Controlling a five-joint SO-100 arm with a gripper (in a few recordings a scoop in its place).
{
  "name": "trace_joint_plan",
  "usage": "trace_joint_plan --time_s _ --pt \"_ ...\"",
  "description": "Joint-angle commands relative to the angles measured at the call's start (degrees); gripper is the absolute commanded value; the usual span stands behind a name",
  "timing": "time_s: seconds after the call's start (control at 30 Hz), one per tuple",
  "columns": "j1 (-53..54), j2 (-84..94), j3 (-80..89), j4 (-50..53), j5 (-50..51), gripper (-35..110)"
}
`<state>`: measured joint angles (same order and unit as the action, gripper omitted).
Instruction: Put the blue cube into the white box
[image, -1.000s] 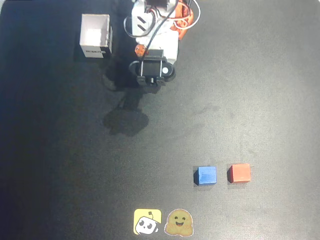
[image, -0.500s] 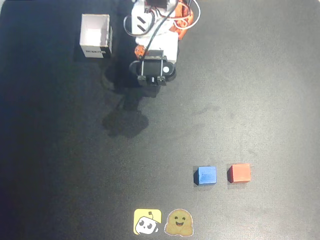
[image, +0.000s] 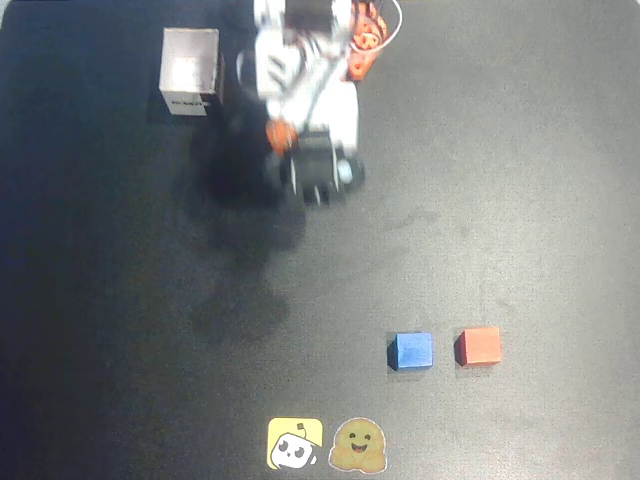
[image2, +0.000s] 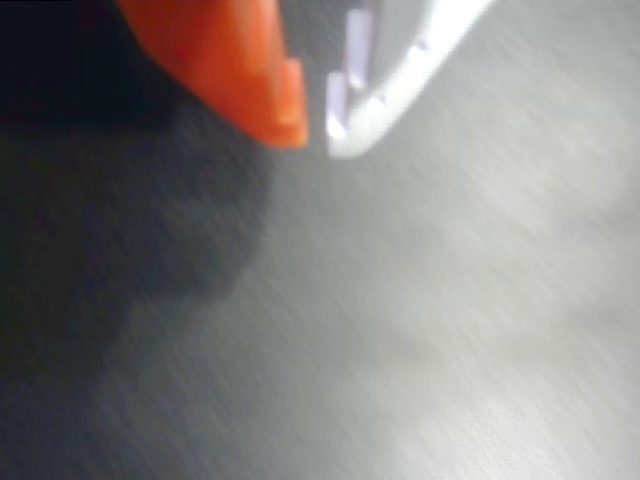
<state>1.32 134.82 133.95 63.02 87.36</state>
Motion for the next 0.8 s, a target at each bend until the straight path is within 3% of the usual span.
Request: trace_joint_plan --time_s 0.0,0.4,0.77 --pt "-3.96 -12.57 -9.84 -4.48 3.87 0" --pt "-13.54 -41.66 -34.89 -7.38 17.93 1" --pt "-15.47 -50.89 -44.91 -7.47 22.15 6"
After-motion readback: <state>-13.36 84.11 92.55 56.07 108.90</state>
